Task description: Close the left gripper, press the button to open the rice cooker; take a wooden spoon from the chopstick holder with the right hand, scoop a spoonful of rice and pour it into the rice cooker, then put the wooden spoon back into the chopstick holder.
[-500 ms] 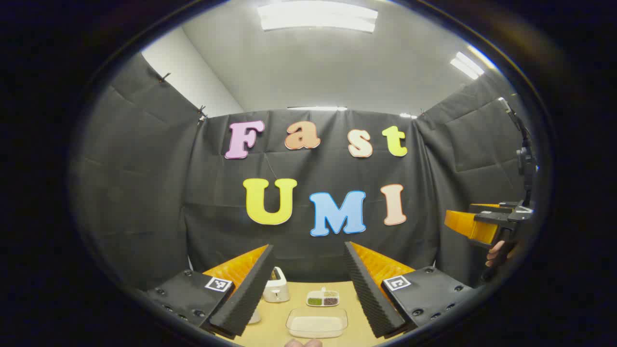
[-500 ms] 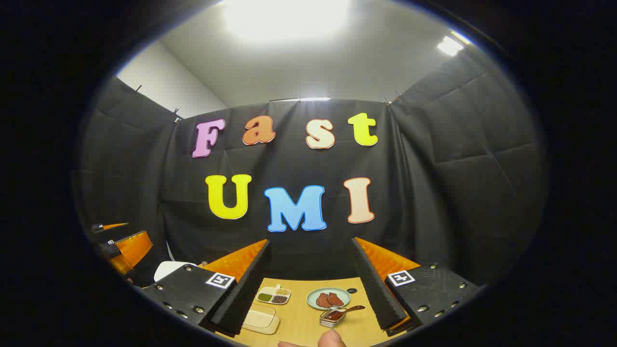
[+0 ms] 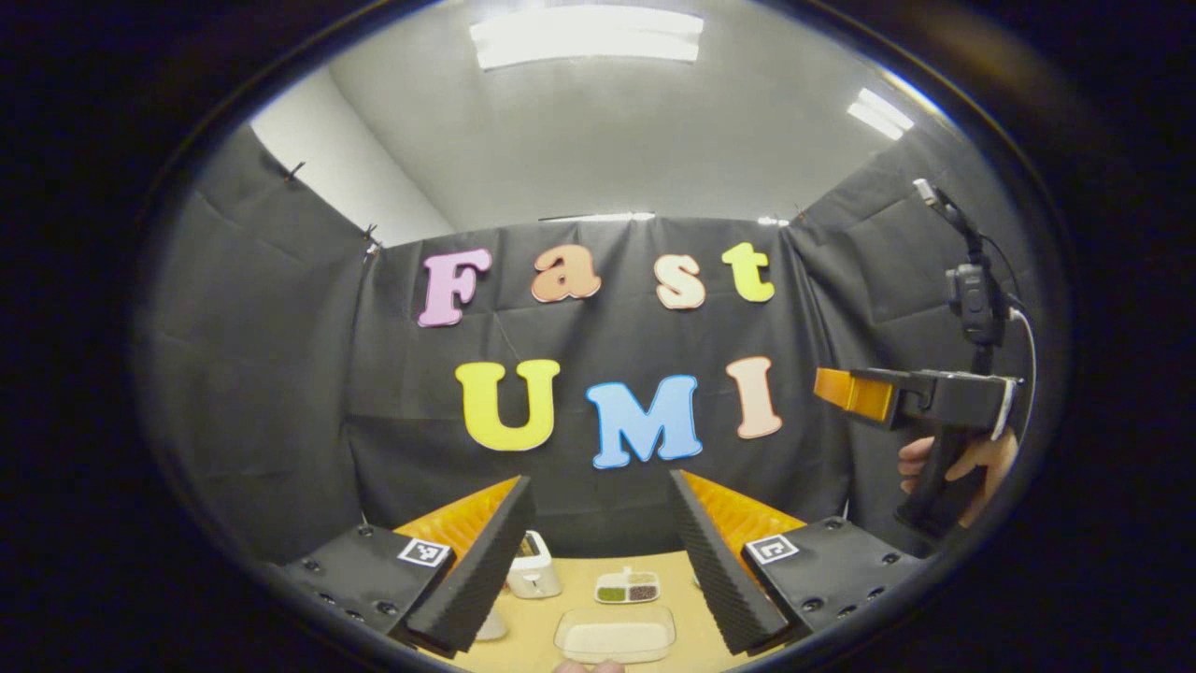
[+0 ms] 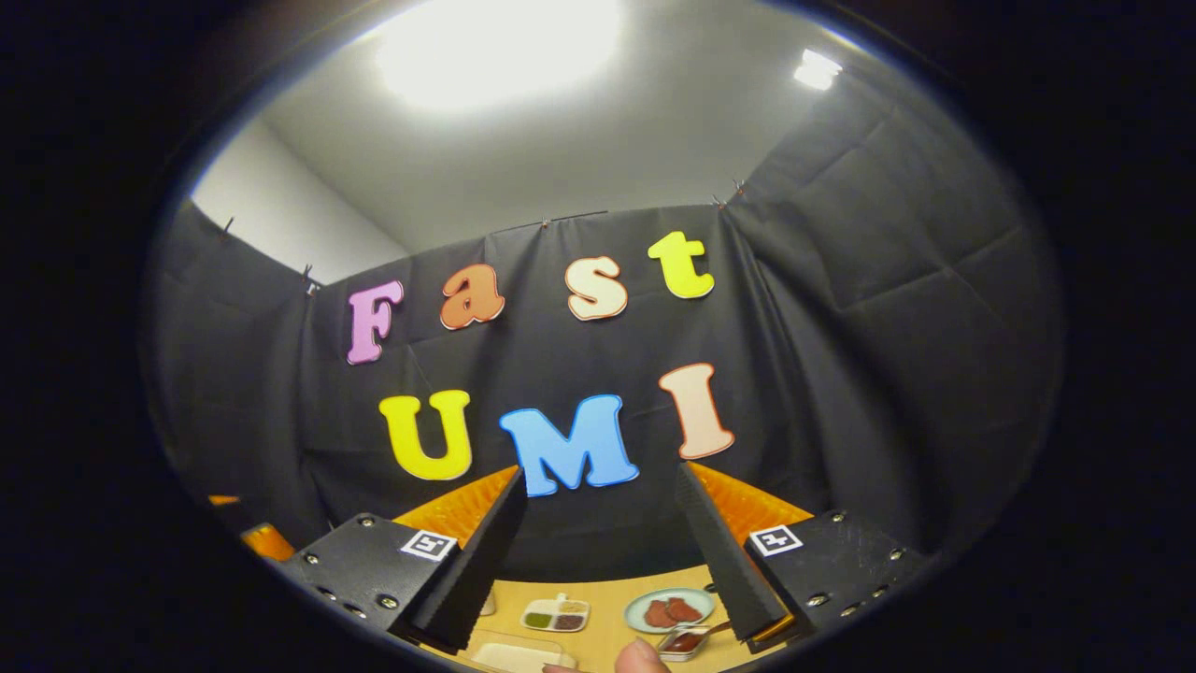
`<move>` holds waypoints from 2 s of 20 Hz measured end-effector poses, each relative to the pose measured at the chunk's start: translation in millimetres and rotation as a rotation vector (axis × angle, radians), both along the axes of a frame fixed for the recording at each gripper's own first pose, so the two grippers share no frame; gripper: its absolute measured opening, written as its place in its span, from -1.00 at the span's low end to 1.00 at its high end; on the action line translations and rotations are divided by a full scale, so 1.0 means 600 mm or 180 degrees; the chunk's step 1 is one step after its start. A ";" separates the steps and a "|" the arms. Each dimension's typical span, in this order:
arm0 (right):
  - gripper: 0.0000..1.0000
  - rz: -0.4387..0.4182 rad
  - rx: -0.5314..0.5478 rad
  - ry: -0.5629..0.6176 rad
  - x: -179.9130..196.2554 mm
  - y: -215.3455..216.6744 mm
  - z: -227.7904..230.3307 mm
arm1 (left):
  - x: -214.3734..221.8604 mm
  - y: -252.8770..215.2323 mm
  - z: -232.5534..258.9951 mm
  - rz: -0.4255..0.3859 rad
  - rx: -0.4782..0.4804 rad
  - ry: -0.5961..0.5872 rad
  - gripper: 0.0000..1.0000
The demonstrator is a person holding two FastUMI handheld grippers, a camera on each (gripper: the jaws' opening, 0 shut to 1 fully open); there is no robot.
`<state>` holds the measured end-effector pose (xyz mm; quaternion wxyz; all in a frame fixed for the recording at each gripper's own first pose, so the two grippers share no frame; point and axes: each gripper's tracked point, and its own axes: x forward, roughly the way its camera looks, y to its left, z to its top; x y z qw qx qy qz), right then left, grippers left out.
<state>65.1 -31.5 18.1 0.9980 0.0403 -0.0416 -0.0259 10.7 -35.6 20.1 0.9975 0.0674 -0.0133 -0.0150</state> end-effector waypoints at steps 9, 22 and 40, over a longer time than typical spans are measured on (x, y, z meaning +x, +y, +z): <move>0.95 0.0241 0.0015 0.0263 -0.041 -0.017 -0.038 | -0.018 -0.016 -0.006 0.0316 -0.0156 0.0044 0.97; 0.96 0.0521 -0.0241 0.0303 -0.041 0.085 -0.049 | 0.022 0.141 -0.054 0.0572 -0.0395 0.0324 0.97; 0.96 0.0489 -0.0290 0.0440 0.032 0.232 -0.073 | 0.099 0.282 -0.100 0.0437 -0.0453 0.0381 0.93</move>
